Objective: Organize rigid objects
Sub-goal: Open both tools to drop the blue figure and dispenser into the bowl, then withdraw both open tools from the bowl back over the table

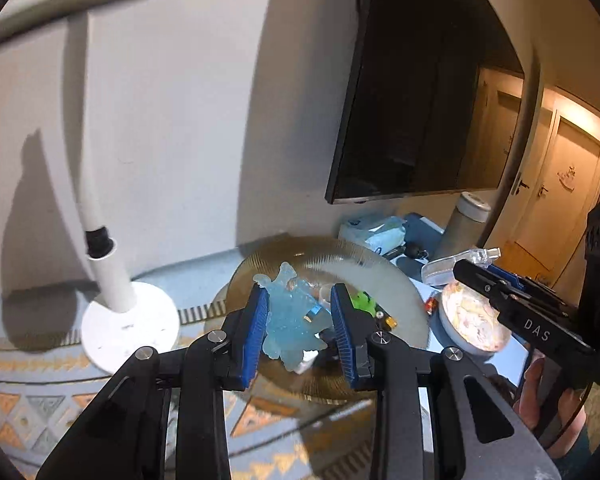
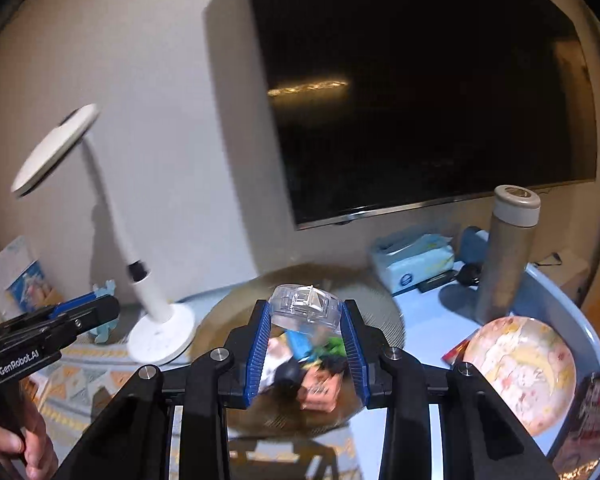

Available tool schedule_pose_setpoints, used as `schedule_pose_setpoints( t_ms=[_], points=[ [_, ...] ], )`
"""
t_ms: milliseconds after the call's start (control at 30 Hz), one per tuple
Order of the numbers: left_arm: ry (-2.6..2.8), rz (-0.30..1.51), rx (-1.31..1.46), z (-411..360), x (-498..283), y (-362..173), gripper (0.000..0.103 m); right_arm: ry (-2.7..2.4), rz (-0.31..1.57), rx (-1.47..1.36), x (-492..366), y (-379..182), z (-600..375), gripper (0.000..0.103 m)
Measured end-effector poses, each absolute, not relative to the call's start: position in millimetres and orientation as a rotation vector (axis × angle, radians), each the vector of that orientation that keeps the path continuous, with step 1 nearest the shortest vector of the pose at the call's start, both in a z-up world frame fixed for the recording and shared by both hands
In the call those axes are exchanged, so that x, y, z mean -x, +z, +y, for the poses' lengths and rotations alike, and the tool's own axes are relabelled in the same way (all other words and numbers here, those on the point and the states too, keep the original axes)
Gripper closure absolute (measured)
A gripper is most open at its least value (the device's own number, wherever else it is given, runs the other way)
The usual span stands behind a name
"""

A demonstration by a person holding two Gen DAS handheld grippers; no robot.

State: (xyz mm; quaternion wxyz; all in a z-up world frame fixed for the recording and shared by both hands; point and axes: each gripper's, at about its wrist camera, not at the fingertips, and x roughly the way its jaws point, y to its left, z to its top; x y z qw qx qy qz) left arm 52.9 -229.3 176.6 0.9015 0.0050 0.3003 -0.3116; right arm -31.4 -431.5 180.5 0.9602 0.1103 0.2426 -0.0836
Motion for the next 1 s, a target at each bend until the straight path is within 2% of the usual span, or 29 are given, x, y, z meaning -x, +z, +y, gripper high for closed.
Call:
schedule_pose_setpoints(
  t_ms=[300, 467, 500, 533, 600, 800, 1000],
  points=[
    [-0.641, 0.775, -0.034, -259.4, -108.4, 105.4, 0.074, -0.231, 0.637, -0.287, -21.2, 129.3, -478.0, 0.068],
    [-0.652, 0.818, -0.020, -268.2, -126.7, 88.0, 0.072, -0.260, 0.703, -0.275, -41.2, 110.5, -485.9, 0.068],
    [-0.662, 0.830, -0.016, -270.1, -130.1, 86.3, 0.060, -0.279, 0.709, -0.279, -43.0, 108.6, -487.7, 0.068],
    [-0.656, 0.832, -0.021, -271.4, -131.1, 86.0, 0.053, -0.291, 0.717, -0.293, -45.7, 106.0, -491.6, 0.068],
    [-0.625, 0.808, -0.034, -269.5, -128.9, 90.8, 0.026, -0.276, 0.728, -0.357, -47.1, 103.3, -502.3, 0.066],
    [-0.642, 0.777, 0.018, -237.8, -107.9, 116.2, 0.024, -0.229, 0.710, -0.468, -27.9, 115.5, -509.0, 0.065],
    [-0.615, 0.720, 0.011, -192.5, -61.9, 151.3, 0.024, -0.126, 0.708, -0.446, -1.7, 140.9, -465.3, 0.065]
  ],
)
